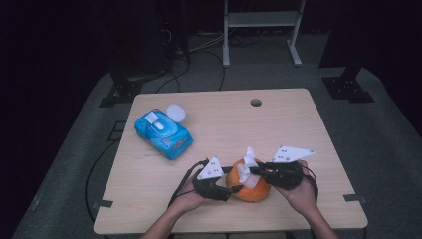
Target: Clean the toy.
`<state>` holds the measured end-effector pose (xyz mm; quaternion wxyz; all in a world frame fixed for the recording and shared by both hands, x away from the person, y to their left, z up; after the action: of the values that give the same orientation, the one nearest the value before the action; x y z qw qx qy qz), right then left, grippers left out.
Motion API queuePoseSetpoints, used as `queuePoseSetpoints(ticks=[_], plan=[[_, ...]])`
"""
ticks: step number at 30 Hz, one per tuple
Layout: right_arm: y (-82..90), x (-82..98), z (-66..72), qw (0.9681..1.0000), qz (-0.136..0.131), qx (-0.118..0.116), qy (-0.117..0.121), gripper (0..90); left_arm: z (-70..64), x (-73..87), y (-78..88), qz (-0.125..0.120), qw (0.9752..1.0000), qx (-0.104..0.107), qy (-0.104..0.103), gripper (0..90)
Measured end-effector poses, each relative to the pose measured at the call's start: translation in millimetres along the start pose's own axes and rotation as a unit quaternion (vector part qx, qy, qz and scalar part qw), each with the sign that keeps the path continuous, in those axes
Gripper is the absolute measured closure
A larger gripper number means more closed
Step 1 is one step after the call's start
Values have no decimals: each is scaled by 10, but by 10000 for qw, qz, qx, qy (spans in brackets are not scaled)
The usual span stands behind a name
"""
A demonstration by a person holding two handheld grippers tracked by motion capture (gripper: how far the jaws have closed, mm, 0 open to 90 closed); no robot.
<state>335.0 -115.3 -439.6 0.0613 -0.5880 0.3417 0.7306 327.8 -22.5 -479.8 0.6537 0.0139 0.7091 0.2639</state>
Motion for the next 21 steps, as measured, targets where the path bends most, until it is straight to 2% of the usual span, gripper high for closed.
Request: queuePoseSetpoints(ticks=[1,2,3,4,6,11,14,16,18,19,20,21], plan=[[-35,-30,101,9998,-30,-193,14,792,-19,-10,-9,-9,10000,15,-16,337],[-122,-35,244,9991,58,-391,126,792,-50,-4,-22,46,9999,27,-95,335],[-122,-35,244,9991,58,-391,126,792,-50,-4,-22,46,9999,27,-95,335],[-174,-24,273,9989,151,-348,258,793,-58,13,-27,47,9999,26,-101,335],[-165,-29,197,9995,139,-237,164,793,-43,22,-21,50,10000,43,-67,335],[-22,16,-114,9997,112,185,-119,793,-20,40,-14,54,10000,60,-39,335],[34,58,-215,9991,71,249,-331,793,-27,31,-21,46,10000,64,-40,335],[34,45,-170,9993,26,203,-316,793,-30,27,-24,56,9999,63,-71,335],[7,17,-67,9998,-2,23,-217,793,-26,31,-24,56,10000,51,-45,335],[7,17,-67,9998,-2,23,-217,793,-26,31,-24,56,10000,51,-45,335],[-46,5,68,9998,51,-169,-81,792,-24,37,-22,65,10000,52,-46,335],[-61,4,100,9998,67,-208,-23,792,-11,52,-15,84,9999,48,-65,335]])
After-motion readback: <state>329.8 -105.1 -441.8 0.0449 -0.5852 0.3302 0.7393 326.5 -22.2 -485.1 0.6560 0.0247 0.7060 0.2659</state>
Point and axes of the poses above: each handheld gripper's, and its own axes: y roughly backward along the jaws, x roughly out of its underside, z roughly to its left, the point moved 10 cm from there along -y, roughly forward along the jaws, and after that the axes turned 4 degrees about -z, right-handed, at the moved point
